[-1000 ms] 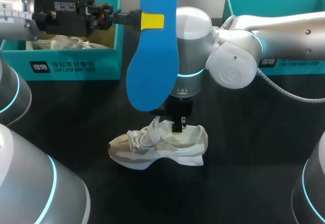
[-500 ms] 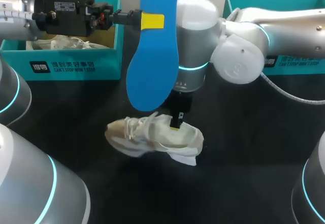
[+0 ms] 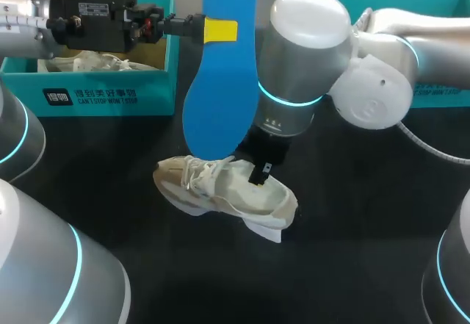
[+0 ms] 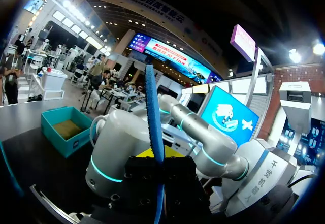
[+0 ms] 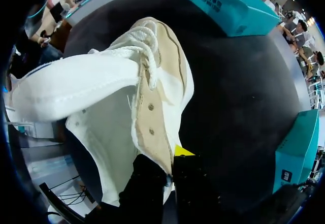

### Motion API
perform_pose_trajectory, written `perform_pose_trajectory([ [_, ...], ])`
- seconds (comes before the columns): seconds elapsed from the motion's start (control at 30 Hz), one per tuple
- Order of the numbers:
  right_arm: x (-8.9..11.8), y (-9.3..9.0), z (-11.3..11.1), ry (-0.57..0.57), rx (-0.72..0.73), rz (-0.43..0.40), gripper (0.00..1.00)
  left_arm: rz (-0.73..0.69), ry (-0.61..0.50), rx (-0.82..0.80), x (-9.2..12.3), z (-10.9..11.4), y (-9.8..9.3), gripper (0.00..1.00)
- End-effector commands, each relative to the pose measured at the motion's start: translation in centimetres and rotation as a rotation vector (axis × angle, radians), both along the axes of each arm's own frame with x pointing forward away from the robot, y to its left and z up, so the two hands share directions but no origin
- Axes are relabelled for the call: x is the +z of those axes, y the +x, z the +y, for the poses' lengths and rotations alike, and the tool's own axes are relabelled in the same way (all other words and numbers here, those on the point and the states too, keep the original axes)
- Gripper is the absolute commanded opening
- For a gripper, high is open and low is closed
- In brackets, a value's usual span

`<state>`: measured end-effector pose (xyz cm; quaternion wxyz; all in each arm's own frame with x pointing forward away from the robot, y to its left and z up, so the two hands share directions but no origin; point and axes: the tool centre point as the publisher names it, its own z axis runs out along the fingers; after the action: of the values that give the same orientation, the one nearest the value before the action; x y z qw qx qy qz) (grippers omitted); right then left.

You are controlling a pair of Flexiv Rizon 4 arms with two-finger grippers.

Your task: Take the shoe out of the shoebox, open the shoe tongue, remove and reinsert the insole, then place the shoe into the shoebox

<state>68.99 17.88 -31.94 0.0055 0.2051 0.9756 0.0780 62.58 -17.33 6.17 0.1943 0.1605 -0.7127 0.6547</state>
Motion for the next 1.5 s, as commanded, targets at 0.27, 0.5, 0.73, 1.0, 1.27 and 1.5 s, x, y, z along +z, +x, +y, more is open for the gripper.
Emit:
perform_pose_trajectory([
  [0.27, 1.4, 0.2, -0.6, 0.054, -0.219, -0.038, 0.0, 0.0, 0.003, -0.001, 0.0, -0.1, 0.1, 0.0],
  [0.5, 3.1, -0.7, -1.2, 0.188, -0.608, -0.061, 0.0, 0.0, 0.003, -0.001, 0.0, -0.1, 0.1, 0.0],
  [0.73, 2.9, -1.7, -1.2, 0.168, -0.829, -0.135, 0.0, 0.0, 0.003, -0.001, 0.0, -0.1, 0.1, 0.0],
  [1.0, 2.9, -1.7, -1.2, 0.168, -0.829, -0.135, 0.0, 0.0, 0.003, -0.001, 0.0, -0.1, 0.1, 0.0],
  [1.27, 1.5, -1.4, -2.0, 0.131, -1.073, -0.051, 0.0, 0.0, 0.003, -0.001, 0.0, -0.1, 0.1, 0.0],
  [1.5, 0.1, -1.8, -2.6, 0.127, -1.176, 0.036, 0.0, 0.0, 0.003, -0.001, 0.0, -0.1, 0.1, 0.0],
])
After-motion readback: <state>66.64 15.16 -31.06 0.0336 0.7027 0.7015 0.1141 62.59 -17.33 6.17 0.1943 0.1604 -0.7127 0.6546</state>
